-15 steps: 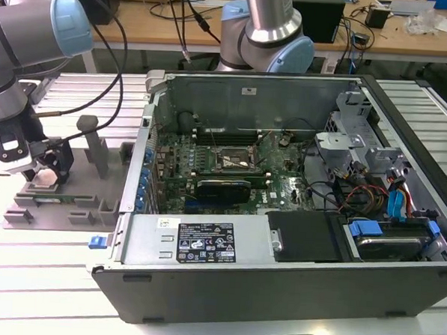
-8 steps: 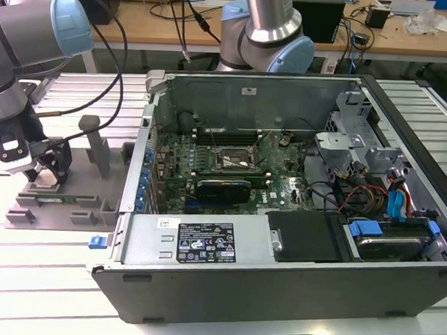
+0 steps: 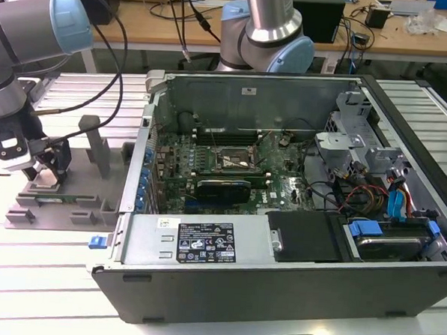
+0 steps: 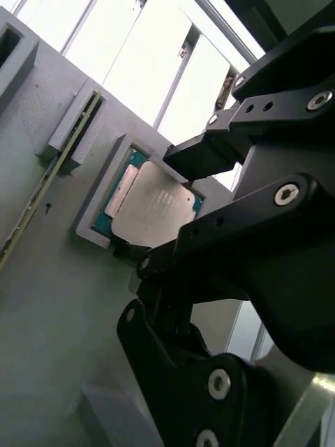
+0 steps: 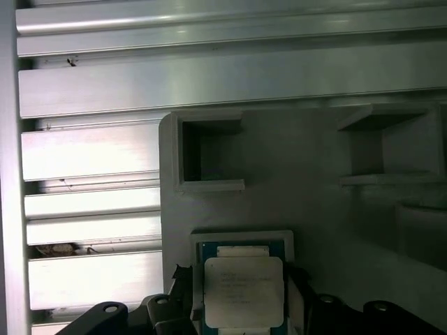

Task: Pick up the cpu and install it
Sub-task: 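Pick up the cpu and move it towards the insertion slot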

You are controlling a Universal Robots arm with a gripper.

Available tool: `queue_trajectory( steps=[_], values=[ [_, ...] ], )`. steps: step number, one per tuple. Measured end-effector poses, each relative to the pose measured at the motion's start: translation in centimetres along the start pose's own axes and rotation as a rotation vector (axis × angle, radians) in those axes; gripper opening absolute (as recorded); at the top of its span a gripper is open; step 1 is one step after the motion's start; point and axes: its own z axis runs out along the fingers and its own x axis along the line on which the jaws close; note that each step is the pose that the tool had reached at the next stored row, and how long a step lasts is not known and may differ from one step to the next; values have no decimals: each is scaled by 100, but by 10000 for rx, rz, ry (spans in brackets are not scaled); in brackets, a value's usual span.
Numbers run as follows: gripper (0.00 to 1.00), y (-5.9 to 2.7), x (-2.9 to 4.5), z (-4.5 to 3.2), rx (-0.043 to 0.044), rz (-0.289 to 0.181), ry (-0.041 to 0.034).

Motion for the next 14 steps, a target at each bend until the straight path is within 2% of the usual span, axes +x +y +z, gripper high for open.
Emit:
queue_trajectory(
  steps=[4, 10, 14],
  values=[
    [64, 0, -1, 2, -2, -3, -1],
    [64, 0, -2, 4, -17, -499, 18],
    [64, 0, -2, 4, -19, -512, 18]
  ],
)
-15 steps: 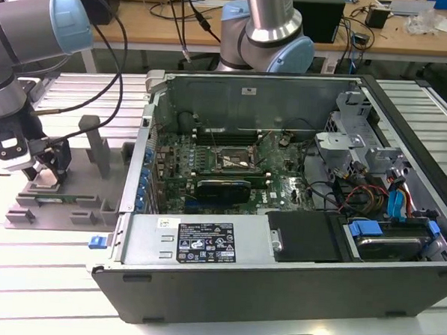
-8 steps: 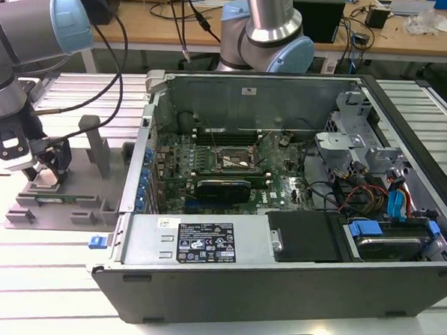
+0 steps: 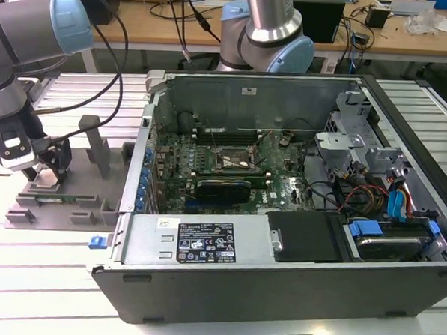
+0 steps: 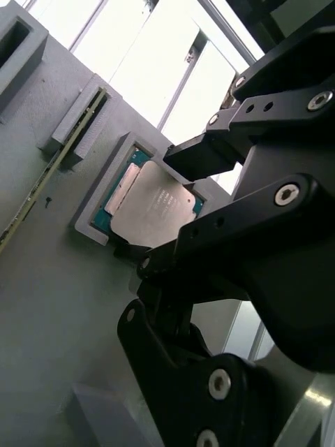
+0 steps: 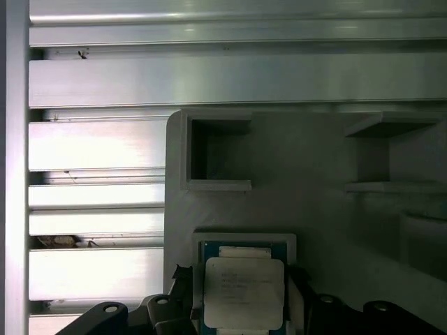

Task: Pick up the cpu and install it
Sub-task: 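Pick up the cpu and move it towards the insertion slot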

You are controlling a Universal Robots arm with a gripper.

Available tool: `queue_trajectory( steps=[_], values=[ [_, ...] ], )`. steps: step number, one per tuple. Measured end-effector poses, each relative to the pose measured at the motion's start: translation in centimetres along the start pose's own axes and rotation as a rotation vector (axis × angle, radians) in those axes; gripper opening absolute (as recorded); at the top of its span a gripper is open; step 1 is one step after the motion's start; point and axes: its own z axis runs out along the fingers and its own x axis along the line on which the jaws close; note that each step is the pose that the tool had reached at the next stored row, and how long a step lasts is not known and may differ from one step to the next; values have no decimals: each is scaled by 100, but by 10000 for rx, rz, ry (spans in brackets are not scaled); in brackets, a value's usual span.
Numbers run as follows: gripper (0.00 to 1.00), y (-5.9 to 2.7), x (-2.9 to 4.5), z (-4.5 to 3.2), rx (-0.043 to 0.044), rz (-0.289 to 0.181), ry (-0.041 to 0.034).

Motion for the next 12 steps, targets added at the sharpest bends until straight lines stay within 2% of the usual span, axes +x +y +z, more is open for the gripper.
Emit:
queue_trajectory(
  steps=[8, 12],
  values=[
    [64, 1, -23, -1, 0, 0, 1],
    [64, -1, -11, -2, 1, -2, 1]
  ],
)
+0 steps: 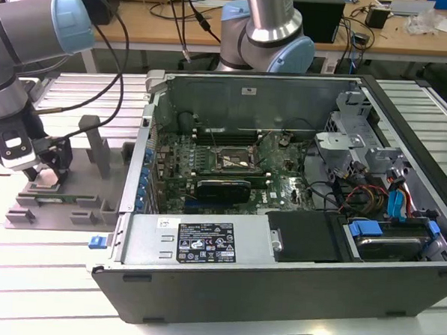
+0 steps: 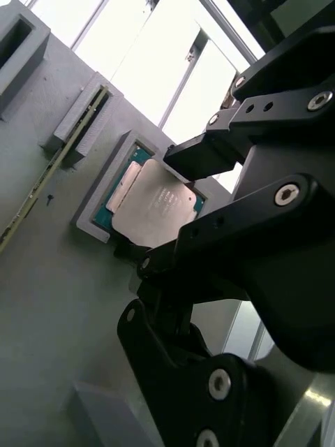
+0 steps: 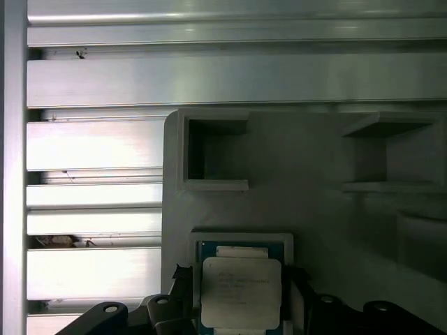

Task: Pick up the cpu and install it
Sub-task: 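Pick up the cpu and move it towards the insertion slot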

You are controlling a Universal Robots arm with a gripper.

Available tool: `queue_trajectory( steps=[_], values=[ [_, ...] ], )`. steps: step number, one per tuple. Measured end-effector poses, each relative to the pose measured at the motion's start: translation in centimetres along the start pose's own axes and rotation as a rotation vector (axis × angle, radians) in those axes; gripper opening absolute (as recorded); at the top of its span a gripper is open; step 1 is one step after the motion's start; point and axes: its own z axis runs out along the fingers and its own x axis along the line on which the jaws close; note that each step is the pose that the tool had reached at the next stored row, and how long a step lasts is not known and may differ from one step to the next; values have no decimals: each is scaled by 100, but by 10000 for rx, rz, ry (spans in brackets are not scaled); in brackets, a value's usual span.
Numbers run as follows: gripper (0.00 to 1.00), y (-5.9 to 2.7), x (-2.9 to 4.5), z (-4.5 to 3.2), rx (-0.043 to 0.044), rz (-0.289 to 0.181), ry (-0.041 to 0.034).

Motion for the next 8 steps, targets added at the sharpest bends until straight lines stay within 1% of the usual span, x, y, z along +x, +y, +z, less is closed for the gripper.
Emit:
queue_trajectory(
  steps=[5, 6, 7, 8],
  values=[
    [64, 1, 2, 1, 0, 2, -2],
    [62, 1, 2, 1, 0, 2, -1],
    [55, 1, 2, 0, 0, 2, -1],
    [55, 1, 4, -7, -17, 4, -2]
  ],
)
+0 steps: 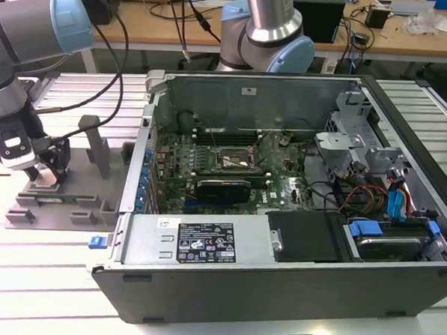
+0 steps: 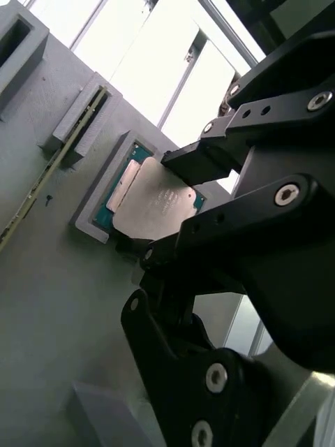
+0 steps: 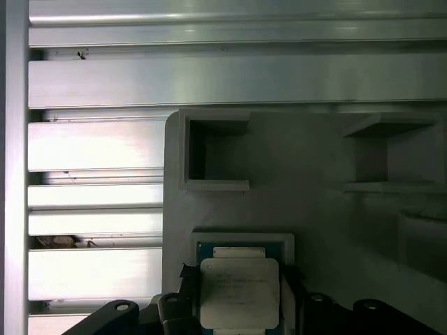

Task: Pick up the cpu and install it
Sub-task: 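Pick up the cpu and move it towards the insertion slot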

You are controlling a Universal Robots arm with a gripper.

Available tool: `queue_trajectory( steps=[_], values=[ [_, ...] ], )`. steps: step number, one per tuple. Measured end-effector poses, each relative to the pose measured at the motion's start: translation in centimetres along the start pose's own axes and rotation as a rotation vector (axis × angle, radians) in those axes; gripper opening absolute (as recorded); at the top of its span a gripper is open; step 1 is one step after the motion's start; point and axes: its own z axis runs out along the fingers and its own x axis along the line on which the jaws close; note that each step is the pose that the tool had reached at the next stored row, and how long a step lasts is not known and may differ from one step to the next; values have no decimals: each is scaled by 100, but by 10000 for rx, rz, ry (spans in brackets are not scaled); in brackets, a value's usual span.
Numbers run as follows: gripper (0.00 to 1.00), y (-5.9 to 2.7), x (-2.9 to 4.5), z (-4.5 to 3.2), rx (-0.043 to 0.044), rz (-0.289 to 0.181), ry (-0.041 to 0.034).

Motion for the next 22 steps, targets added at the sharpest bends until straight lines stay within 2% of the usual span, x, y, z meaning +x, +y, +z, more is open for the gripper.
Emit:
queue_trajectory(
  steps=[3, 12, 14, 16, 18, 20, 22],
  values=[
    [55, 3, -2, -70, 0, -1, 0],
    [55, 3, -1, -77, 0, -2, 1],
    [55, 3, 0, -102, 2, -2, 5],
    [55, 5, -1, -141, 1, -2, 2],
    [55, 10, -1, -246, 0, -1, 1],
    [55, 12, -1, -284, -1, -1, 0],
    [55, 15, -1, -357, -1, -1, -1]
  ],
)
